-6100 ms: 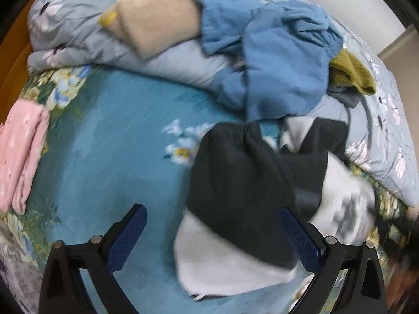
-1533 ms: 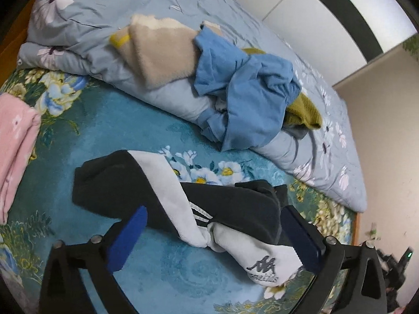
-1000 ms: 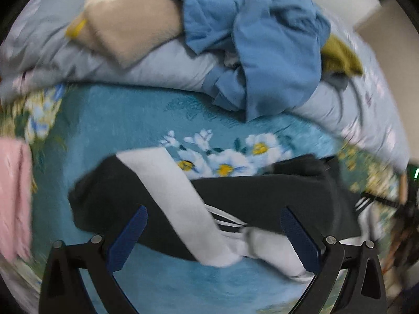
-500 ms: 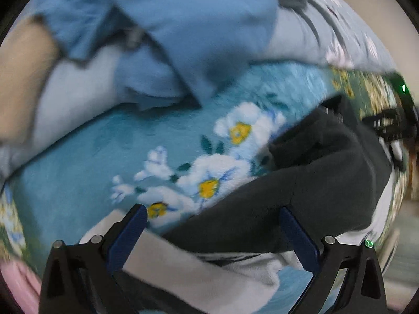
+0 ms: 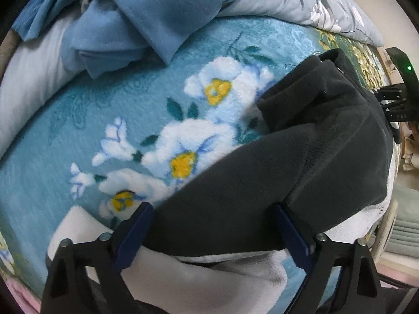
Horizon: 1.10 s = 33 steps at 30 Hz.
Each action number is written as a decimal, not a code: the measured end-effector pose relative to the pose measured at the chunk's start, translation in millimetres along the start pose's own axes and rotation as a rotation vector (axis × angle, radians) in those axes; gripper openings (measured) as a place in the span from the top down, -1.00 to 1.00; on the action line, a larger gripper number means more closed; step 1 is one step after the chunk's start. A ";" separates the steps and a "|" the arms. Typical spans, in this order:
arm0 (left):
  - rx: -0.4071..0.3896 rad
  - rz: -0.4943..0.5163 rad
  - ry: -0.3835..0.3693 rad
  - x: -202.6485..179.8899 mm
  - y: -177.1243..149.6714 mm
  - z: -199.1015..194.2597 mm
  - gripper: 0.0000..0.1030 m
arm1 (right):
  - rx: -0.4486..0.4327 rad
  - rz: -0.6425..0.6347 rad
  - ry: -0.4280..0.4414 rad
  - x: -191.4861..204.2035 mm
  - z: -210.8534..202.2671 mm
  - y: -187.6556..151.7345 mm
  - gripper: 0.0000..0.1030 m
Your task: Fold clothes
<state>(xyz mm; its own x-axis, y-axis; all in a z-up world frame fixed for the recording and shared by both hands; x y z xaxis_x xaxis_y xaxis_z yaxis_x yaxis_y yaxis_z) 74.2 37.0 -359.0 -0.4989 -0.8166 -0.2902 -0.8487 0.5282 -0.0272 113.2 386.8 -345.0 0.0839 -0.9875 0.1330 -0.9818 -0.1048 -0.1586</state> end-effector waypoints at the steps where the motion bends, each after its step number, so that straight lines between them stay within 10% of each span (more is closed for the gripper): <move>1: -0.007 -0.007 -0.001 -1.5 -0.7 -1.0 -0.65 | -0.008 0.011 -0.006 -0.3 -1.8 -3.5 0.68; 11: -0.065 -0.046 0.011 -27.8 3.1 -9.2 0.99 | -0.160 0.145 -0.038 -9.3 -48.0 -4.9 0.89; 27: -0.161 -0.166 -0.005 2.5 12.8 -46.2 0.92 | -0.407 0.279 -0.143 -43.7 -135.2 54.8 1.00; 30: -0.105 -0.113 0.002 8.2 12.0 -32.5 0.71 | -0.380 0.255 -0.090 -43.4 -129.7 62.3 1.00; 33: -0.035 -0.038 0.007 8.9 11.3 -17.1 0.06 | -0.336 0.190 0.007 -22.3 -110.8 64.6 1.00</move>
<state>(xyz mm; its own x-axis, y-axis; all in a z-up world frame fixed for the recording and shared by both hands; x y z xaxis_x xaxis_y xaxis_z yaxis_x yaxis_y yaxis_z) 57.2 31.7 -345.5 -0.4677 -0.8375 -0.2825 -0.8724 0.4887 -0.0046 29.1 415.1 -249.8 -0.1049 -0.9847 0.1390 -0.9810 0.1254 0.1482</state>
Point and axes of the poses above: each gripper's, at about its wrist camera, not at the fingertips, and z roughly the way its jaws point, x to its left, y to its top, the point moved 9 cm from there along z, roughly the way its jaws point, and after that the axes turned 1 degree about -y, right-handed, at the moved point
